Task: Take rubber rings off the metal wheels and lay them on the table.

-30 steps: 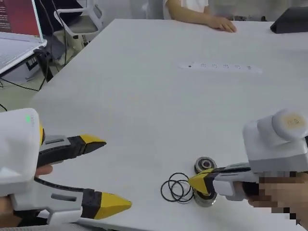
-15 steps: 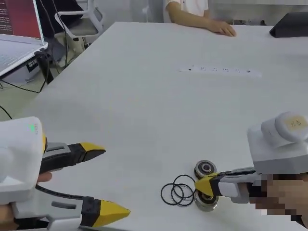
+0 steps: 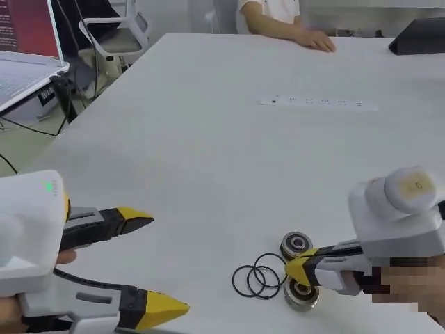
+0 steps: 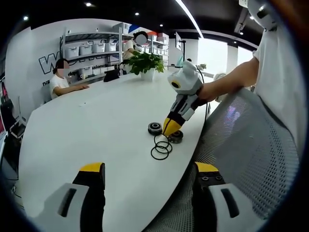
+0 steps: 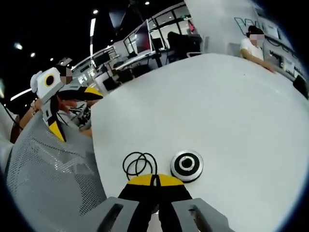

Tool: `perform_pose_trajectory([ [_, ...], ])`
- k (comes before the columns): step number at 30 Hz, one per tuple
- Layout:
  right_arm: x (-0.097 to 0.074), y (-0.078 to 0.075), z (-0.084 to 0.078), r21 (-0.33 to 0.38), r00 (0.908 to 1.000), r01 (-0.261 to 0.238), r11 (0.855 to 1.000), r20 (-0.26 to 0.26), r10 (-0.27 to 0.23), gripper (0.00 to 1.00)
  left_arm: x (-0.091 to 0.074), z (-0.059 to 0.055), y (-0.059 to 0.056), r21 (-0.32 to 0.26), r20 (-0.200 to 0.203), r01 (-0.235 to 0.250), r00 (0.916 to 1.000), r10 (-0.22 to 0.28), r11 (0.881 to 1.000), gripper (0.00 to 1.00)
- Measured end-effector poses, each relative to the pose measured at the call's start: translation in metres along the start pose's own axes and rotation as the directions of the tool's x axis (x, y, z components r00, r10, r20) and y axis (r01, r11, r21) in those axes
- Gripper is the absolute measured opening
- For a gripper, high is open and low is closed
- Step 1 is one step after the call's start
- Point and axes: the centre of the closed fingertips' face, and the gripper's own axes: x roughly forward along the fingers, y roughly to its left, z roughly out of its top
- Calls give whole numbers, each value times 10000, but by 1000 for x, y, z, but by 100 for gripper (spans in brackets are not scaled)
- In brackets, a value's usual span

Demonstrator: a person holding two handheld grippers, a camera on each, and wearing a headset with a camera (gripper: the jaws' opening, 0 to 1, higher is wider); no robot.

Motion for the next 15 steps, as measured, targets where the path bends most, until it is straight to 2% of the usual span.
perform_pose_trajectory([
  [4, 0, -3, 0, -233, 9998, 190, 9995, -60, -191, 5, 0, -1, -1, 24, -70, 10, 10000, -10, 10000, 71],
  [11, -2, -10, 0, -326, 9992, 378, 9988, -136, -383, 4, -1, 0, 0, 57, -75, -28, 10000, 29, 10000, 71],
  [15, -4, -12, 5, -175, 9994, 349, 9992, 59, -348, 4, -2, 5, 2, 130, -24, -34, 10000, 35, 9999, 71],
])
